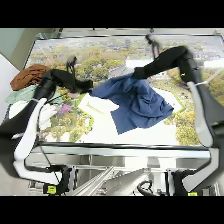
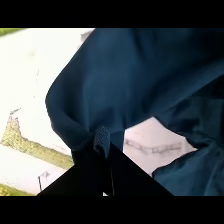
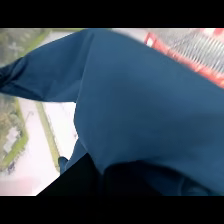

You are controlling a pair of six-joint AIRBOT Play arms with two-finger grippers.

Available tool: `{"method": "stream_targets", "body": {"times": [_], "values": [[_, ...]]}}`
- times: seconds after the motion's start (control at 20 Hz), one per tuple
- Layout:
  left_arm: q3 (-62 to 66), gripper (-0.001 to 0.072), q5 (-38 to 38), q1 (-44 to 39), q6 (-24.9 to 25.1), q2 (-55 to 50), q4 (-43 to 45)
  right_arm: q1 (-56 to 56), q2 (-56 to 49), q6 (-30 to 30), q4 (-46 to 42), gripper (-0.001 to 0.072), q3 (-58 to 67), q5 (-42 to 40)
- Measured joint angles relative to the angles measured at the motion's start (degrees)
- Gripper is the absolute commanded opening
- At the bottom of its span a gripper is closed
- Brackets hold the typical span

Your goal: Fold the shirts.

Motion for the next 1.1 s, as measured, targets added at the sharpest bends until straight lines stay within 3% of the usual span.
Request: {"method": "stream_targets", "body": {"times": [0.05, 0.1, 0.3, 0.35, 0.4, 0.6, 0.65, 0.8, 0.9, 1.1], "values": [[0.3, 0.0011, -0.3, 1.1, 0.9, -2.8, -1.6, 0.0, -1.7, 0.7, 0.6, 0.04, 0.1, 1.1], [1.2, 0.0011, 0.1, 2.3, 1.6, -5.5, -2.8, -0.3, -2.5, 1.0, 1.1, 0.0573, 0.5, 1.8], [7.6, 0.0011, 3.0, 5.4, 3.1, -12.3, -5.5, -5.5, 0.6, 5.5, 0.7, 0.0554, 2.8, -2.4], [9.5, 0.0011, 3.8, 5.8, 3.4, -13.4, -5.9, -7.4, 2.7, 7.0, -0.2, 0.0433, 2.5, -5.0], [11.3, 0.0011, 4.2, 6.0, 3.5, -14.3, -6.2, -9.0, 5.0, 8.6, -1.4, 0.0426, 1.4, -7.6], [18.2, 0.0011, 7.5, 6.5, 3.8, -17.7, -6.7, -12.5, 19.2, 13.6, -8.0, 0.0431, -16.1, -13.1], [19.5, 0.0011, 8.7, 6.5, 3.8, -18.3, -6.7, -13.0, 24.4, 15.1, -9.2, 0.0496, -23.8, -12.6], [23.0, 0.0011, 12.0, 6.6, 3.9, -19.8, -6.8, -14.1, 41.1, 21.4, -9.3, 0.0523, -49.2, -4.3], [24.3, 0.0011, 13.5, 6.6, 3.9, -20.2, -6.9, -14.3, 49.7, 23.3, -4.0, 0.0525, -64.1, 3.3], [25.3, 0.0011, 14.6, 6.6, 3.9, -20.5, -6.9, -13.1, 55.6, 24.3, 2.5, 0.0524, -79.1, 14.1]]}}
